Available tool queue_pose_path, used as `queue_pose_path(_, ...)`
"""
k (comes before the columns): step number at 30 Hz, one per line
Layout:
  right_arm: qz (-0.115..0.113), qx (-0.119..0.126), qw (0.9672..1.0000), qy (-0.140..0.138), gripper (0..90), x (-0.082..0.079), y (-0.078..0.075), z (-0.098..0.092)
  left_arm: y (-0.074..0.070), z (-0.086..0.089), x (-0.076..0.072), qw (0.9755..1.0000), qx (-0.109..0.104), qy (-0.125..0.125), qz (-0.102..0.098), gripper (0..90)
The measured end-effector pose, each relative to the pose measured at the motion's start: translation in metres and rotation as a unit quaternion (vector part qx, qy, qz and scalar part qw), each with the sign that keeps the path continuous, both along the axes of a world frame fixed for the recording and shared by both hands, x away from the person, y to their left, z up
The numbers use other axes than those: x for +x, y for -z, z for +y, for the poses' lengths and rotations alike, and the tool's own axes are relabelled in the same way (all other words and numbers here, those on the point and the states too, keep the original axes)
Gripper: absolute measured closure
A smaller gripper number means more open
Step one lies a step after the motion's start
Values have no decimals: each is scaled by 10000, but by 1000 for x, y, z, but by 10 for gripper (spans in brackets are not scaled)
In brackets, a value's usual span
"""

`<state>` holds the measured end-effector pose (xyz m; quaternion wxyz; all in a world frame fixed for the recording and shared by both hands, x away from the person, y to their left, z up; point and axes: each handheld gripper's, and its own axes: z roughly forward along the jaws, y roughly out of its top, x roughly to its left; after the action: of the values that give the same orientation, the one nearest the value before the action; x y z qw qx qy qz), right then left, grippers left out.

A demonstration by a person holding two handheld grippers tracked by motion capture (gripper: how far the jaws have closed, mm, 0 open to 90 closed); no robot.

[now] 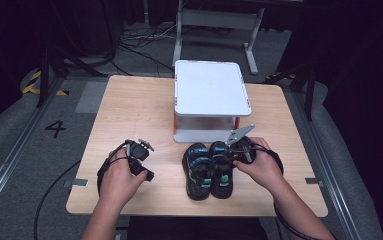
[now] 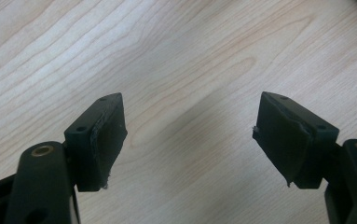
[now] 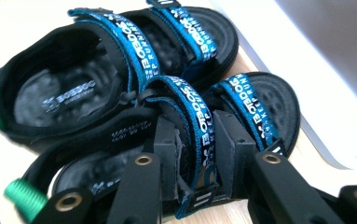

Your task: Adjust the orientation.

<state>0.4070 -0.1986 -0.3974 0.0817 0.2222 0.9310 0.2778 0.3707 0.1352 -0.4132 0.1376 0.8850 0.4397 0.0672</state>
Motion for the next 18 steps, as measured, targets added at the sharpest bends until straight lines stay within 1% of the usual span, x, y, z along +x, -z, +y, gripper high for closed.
queue_pose_path(1,41,47,10000,5,719,0,1,0,0,0,0,10000,0,0,0,251)
queue_pose_path(3,98,99,9999,28,700,1,1,-2,-1,-4,5,10000,-36,60,8,250)
queue_pose_path(4,109,96,9999,34,674,1,-1,-2,-1,-4,6,10000,-36,54,14,249)
queue_pose_path(5,105,121,9999,47,637,0,-2,-3,-2,-5,8,10000,-9,91,14,245)
queue_pose_path(6,113,161,9998,86,618,-1,-3,-3,-3,-5,9,10000,6,91,-6,243)
queue_pose_path(7,110,168,9997,130,596,-3,-5,-4,-4,-6,12,9999,-23,99,1,242)
queue_pose_path(8,53,162,9997,201,568,-6,-9,-5,-5,-6,13,9999,-2,131,-7,242)
queue_pose_path(9,53,162,9997,201,568,-6,-9,-5,-5,-6,13,9999,-2,131,-7,242)
queue_pose_path(10,34,161,9996,247,547,-7,-11,-6,-7,-7,16,9999,32,141,-24,242)
queue_pose_path(11,25,153,9992,357,518,-10,-18,-8,-8,-9,18,9999,12,134,-45,241)
queue_pose_path(13,40,258,9985,478,514,-16,-30,-9,-10,-12,22,9998,16,202,-41,240)
queue_pose_path(14,85,321,9981,523,513,-18,-35,-9,-10,-14,25,9997,0,232,-2,240)
queue_pose_path(15,208,413,9969,638,495,-21,-40,-7,-10,-15,26,9997,-11,239,-12,238)
queue_pose_path(16,311,428,9964,660,486,-23,-43,-5,-11,-15,26,9997,-15,257,-12,238)
queue_pose_path(17,309,421,9964,668,485,-25,-45,-3,-11,-15,27,9996,-12,286,7,238)
queue_pose_path(18,230,387,9964,713,484,-27,-47,0,-12,-15,28,9995,-18,300,9,238)
